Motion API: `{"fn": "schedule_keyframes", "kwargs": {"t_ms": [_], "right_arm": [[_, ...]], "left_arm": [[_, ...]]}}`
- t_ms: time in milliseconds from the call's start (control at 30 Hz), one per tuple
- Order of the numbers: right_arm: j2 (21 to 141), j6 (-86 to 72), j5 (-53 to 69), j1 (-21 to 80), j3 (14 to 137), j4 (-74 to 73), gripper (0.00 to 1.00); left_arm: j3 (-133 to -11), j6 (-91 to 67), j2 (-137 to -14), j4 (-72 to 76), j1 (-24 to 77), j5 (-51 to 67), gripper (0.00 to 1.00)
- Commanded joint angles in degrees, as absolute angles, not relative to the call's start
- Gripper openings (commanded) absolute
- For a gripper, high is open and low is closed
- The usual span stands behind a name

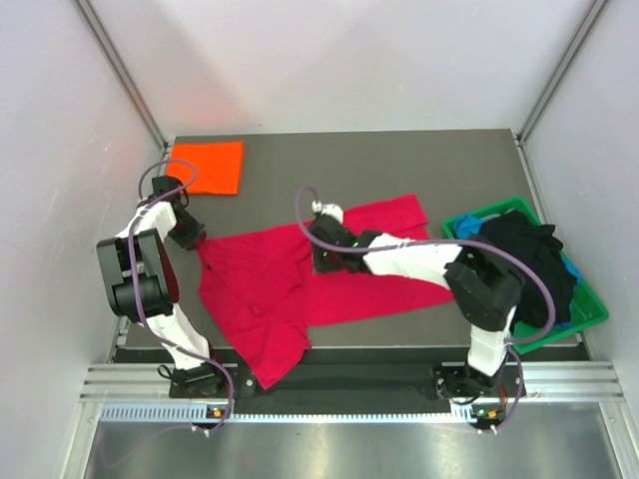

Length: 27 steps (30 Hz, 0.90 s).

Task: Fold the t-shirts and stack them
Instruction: Fold the tshirt

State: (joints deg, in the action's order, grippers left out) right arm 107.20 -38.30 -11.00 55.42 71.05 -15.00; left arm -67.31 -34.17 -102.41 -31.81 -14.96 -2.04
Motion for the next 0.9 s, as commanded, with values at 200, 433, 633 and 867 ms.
{"fn": "schedule_keyframes", "kwargs": {"t_ms": [200, 433, 633, 867], "right_arm": [[100.8, -27.7, -6.4, 38.0, 75.1, -17.4, 0.18], [107.5, -24.0, -6.2, 30.2, 81.1, -18.5, 0.17], [112.4, -23.6, -6.7, 25.1, 81.9, -17.7, 0.17], [116.0, -24.7, -9.1, 20.4, 81.0, -17.2, 0.15]], "left_arm": [[-63.5, -33.5, -93.2, -29.1, -15.6, -3.5, 0.28], [-64.9, -34.3, -100.2, -29.2, -15.5, -3.8, 0.22], [-67.5, -34.5, -105.6, -29.8, -15.5, -10.2, 0.17], [-71.8, -35.1, -111.2, -29.4, -15.5, -11.6, 0.15]]}}
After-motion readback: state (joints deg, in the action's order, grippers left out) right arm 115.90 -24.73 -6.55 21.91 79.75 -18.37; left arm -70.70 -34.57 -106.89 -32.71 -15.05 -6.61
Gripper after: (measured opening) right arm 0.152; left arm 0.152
